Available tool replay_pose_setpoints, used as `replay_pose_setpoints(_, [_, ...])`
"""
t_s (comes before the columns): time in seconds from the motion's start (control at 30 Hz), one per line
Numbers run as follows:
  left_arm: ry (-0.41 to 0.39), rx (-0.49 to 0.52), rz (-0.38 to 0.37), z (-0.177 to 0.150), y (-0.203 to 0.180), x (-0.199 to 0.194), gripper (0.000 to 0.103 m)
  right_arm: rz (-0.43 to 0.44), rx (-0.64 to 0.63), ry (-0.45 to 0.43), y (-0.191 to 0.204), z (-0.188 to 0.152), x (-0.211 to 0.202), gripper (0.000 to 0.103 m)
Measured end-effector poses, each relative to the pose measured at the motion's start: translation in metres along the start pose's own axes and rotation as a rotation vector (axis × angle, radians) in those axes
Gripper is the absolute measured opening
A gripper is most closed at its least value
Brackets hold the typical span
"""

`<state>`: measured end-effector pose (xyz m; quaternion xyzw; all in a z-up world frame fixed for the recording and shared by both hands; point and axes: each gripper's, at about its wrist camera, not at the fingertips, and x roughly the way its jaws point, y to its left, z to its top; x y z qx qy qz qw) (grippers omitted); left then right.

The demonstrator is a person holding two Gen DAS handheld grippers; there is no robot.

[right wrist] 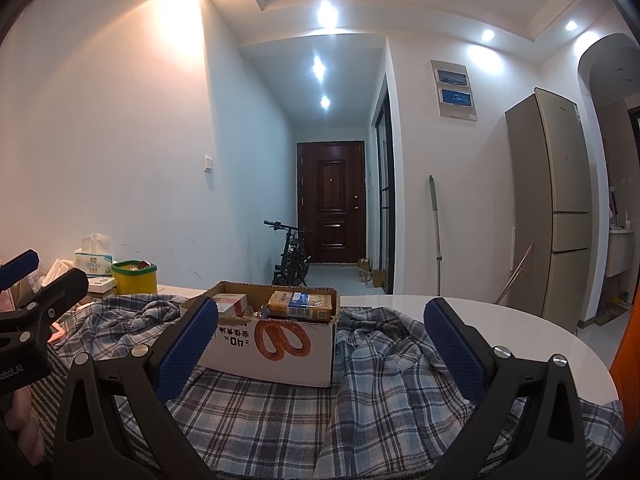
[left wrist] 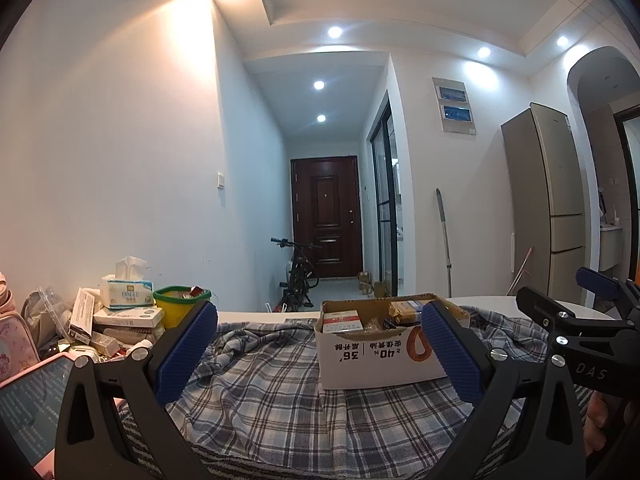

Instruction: Organize objects

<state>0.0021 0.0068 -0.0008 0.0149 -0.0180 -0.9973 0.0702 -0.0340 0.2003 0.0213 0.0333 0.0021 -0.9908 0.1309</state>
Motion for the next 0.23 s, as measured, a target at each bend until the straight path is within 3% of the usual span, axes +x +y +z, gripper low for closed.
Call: replay_pose_setpoints(0.23, [-0.005, 0.002, 0.002, -0.0008, -0.0020, -0.0008, 0.103, 0.002, -0.003, -0.005, 0.0013, 0.0002, -0.0009, 0.103])
